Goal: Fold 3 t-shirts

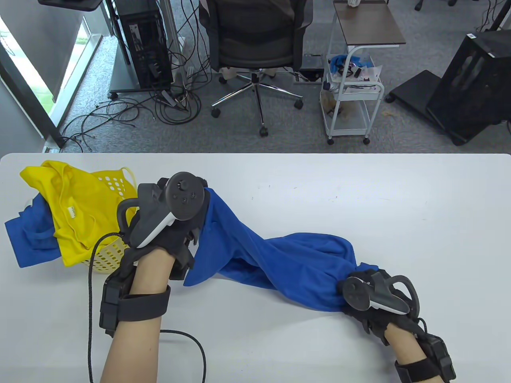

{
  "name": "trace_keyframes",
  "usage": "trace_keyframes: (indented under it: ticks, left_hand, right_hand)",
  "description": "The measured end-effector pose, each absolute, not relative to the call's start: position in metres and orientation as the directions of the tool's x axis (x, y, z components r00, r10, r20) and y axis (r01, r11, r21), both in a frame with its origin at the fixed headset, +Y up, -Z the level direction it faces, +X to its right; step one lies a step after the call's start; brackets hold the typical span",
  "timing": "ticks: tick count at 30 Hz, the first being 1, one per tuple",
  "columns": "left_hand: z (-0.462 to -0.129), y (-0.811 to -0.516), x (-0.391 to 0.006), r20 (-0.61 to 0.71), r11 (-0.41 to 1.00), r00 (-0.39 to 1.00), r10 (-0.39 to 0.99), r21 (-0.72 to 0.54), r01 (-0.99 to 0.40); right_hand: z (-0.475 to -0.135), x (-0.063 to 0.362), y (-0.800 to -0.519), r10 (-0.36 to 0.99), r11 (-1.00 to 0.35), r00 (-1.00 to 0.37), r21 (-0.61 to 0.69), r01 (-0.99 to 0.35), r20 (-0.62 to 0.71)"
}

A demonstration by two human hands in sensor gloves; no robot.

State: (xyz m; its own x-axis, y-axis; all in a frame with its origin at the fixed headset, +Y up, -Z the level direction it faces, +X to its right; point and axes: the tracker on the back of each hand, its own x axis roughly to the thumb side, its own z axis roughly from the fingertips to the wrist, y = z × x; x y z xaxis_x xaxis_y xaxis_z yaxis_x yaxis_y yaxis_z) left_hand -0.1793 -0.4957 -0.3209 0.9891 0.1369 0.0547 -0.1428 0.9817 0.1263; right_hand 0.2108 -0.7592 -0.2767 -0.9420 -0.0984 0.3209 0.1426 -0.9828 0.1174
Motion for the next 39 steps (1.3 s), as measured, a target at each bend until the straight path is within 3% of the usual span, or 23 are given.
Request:
trace_keyframes:
  ticks: [4,6,11,16,19,22,24,28,39]
  left_hand:
    - [-0.316,-0.496,-0.192,0.034,0.982,0.99,0.136,0.126,-0.139]
    - [-0.313,-0.493,-0.202,0.021,0.981,0.99,0.136,0.135,-0.138]
    - [-0.301,-0.477,-0.237,-0.028,0.972,0.986,0.164,0.178,-0.156]
    - [-0.291,-0.46,-0.269,-0.075,0.959,0.979,0.19,0.23,-0.168]
    - [-0.288,-0.458,-0.281,-0.089,0.955,0.976,0.199,0.244,-0.172]
    - [-0.291,-0.469,-0.283,-0.087,0.964,0.978,0.188,0.205,-0.167]
    - [-0.296,-0.482,-0.281,-0.08,0.977,0.983,0.163,0.154,-0.15]
    - [-0.309,-0.505,-0.274,-0.08,0.993,0.991,0.111,0.06,-0.106]
    - [-0.339,-0.548,-0.261,-0.051,0.996,0.998,0.048,-0.071,-0.052]
  right_hand:
    - [-0.278,0.204,-0.757,-0.148,-0.982,-0.929,0.058,0.177,0.339]
    - [-0.279,0.209,-0.751,-0.082,-0.99,-0.939,0.078,0.115,0.334]
    - [-0.275,0.244,-0.691,0.207,-0.972,-0.936,-0.049,-0.23,0.285]
    - [-0.272,0.269,-0.628,0.406,-0.88,-0.859,-0.121,-0.46,0.313]
    - [-0.28,0.276,-0.609,0.401,-0.898,-0.881,-0.082,-0.432,0.253]
    - [-0.297,0.277,-0.622,0.338,-0.94,-0.923,0.024,-0.34,0.183]
    - [-0.31,0.274,-0.647,0.332,-0.939,-0.932,0.145,-0.312,0.144]
    - [-0.327,0.267,-0.686,0.29,-0.93,-0.952,0.267,-0.254,0.103]
    - [-0.36,0.261,-0.742,0.215,-0.897,-0.977,0.398,-0.193,0.011]
